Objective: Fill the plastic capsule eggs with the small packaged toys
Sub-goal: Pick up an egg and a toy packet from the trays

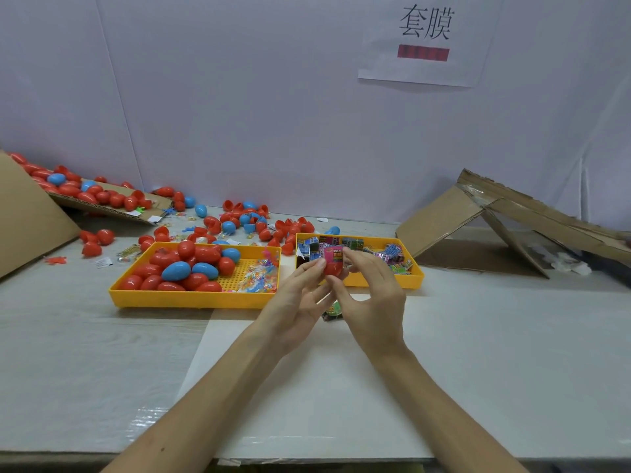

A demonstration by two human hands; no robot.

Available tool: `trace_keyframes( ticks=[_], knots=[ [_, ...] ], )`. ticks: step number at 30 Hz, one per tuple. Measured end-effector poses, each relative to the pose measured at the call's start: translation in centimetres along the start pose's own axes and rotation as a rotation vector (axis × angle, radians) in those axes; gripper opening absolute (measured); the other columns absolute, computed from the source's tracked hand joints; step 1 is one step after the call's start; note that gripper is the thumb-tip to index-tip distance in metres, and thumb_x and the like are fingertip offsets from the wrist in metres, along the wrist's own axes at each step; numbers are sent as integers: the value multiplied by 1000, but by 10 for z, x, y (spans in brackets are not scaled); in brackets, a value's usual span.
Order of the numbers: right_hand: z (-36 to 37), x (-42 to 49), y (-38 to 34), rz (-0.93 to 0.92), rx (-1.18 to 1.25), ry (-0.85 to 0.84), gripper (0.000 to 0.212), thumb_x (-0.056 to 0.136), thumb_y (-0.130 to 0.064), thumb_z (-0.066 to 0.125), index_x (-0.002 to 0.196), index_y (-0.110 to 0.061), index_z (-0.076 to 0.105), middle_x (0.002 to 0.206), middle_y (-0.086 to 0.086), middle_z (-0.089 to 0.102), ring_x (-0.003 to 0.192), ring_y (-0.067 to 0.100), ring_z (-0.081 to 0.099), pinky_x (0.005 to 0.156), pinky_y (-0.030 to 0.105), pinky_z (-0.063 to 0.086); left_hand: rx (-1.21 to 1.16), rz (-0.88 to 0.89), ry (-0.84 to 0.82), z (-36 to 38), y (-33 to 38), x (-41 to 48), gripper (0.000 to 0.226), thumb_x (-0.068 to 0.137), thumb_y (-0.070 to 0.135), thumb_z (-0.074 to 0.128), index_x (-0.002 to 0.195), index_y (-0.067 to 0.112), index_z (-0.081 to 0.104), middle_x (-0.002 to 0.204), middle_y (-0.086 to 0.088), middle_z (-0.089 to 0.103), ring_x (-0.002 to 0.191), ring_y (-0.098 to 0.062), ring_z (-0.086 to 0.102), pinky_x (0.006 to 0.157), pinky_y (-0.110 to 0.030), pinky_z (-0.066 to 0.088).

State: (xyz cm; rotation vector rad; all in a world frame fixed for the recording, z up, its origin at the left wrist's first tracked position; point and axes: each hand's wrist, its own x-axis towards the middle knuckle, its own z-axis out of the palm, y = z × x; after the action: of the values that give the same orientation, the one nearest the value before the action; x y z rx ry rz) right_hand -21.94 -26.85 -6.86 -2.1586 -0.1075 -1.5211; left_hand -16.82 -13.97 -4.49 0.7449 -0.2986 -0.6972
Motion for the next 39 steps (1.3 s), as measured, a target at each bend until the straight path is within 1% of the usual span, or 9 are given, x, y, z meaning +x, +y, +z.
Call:
trace_keyframes(
  ticks=[3,10,17,20,23,27,31,37,39],
  knots=[
    [0,0,0,-26,-19,13,37,81,-15,80,116,-5,73,110,4,73,105,16,65,92,36,54,-35,-1,12,-1,-1,1,47,92,19,67,135,3,57,135,-18,64,122,-24,65,98,-31,56],
    [2,-2,5,-57,-28,12,31,84,-12,77,114,-2,74,108,7,73,100,19,64,87,41,55,-54,-10,5,-3,-2,3,48,96,16,64,140,0,53,140,-19,59,132,-28,57,101,-33,54],
    [-1,2,-5,61,9,-47,44,87,-26,72,125,-5,69,115,4,73,108,18,65,97,27,47,-46,-32,-34,-3,-1,1,43,96,20,63,136,3,58,134,-18,64,123,-22,63,100,-33,55],
    [-2,2,-6,49,-21,-66,41,86,-24,72,123,-5,70,116,5,73,110,18,65,98,31,46,-5,-41,-24,-3,-2,1,41,96,22,64,132,3,62,129,-18,60,118,-23,61,103,-39,51],
    [-1,2,-5,44,-16,-83,41,87,-20,71,125,-6,69,119,4,72,111,15,61,98,38,49,21,-42,-39,-2,-1,1,30,97,27,62,119,10,73,121,-10,65,109,-19,66,96,-38,56],
    [0,2,-1,3,-18,-101,40,87,-15,71,125,-5,69,118,4,72,110,16,59,96,42,51,114,-30,-64,-1,-2,0,39,100,35,59,131,13,65,132,-10,67,124,-21,64,95,-36,57],
    [0,1,5,-35,-31,-89,38,86,-12,73,123,-4,70,114,4,72,105,20,61,91,38,49,119,-40,-78,-4,-4,1,36,100,34,59,129,13,69,134,-11,65,125,-22,63,100,-38,55],
    [1,0,9,-46,2,-37,34,82,-10,78,115,-4,74,110,4,74,100,20,64,85,45,53,97,-51,-109,-5,-5,3,33,99,33,62,124,14,72,137,-13,63,123,-20,63,106,-41,50],
    [0,0,8,-40,12,-20,35,80,-9,81,114,-4,75,109,3,74,100,18,64,85,44,54,92,-55,-114,-5,-5,3,31,99,33,62,121,15,74,133,-11,66,122,-20,64,107,-41,50]
  ],
)
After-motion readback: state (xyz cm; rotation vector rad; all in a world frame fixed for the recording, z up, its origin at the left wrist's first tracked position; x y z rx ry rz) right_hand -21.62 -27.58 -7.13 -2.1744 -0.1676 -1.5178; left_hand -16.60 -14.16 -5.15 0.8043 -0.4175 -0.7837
